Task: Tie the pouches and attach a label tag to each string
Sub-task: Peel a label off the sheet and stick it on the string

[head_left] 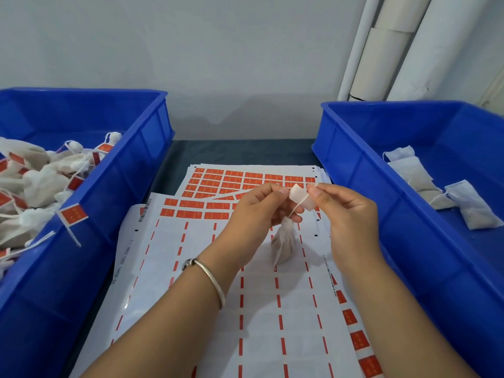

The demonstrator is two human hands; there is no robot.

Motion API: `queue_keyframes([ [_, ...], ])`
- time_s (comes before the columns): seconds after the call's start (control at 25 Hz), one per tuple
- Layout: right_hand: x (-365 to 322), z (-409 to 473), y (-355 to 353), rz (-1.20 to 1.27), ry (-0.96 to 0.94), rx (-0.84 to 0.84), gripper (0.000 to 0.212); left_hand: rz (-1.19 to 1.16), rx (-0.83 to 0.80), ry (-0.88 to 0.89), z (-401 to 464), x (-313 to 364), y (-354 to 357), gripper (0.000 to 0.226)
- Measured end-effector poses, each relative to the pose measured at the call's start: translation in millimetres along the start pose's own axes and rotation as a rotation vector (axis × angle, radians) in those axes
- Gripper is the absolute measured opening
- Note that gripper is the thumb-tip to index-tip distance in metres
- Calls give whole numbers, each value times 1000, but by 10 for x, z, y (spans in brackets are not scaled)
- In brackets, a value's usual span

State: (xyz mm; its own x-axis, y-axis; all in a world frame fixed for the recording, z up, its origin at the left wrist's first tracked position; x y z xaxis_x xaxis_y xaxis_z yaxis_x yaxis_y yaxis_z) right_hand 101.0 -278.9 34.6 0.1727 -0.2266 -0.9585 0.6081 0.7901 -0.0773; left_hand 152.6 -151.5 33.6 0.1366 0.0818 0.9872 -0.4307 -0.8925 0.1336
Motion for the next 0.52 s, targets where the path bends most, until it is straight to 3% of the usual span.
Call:
queue_keyframes([
  [0.52, 34, 2, -3, 1, 60, 51, 21, 110, -82, 118, -7, 10, 3, 11],
])
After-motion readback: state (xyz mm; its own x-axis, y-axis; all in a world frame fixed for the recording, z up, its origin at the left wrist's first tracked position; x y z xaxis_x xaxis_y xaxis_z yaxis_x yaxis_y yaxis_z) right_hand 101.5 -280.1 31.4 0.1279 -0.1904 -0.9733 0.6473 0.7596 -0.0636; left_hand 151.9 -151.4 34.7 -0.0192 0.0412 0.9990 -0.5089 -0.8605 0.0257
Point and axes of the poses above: each hand's wrist, its own z-axis towards the middle knuckle, its own y-axis out of the palm, x = y × z, the point moved 4 cm from there along z, towards the middle knuckle, and after that the axes turned 3 degrees about -z, right-handed, at the moved point
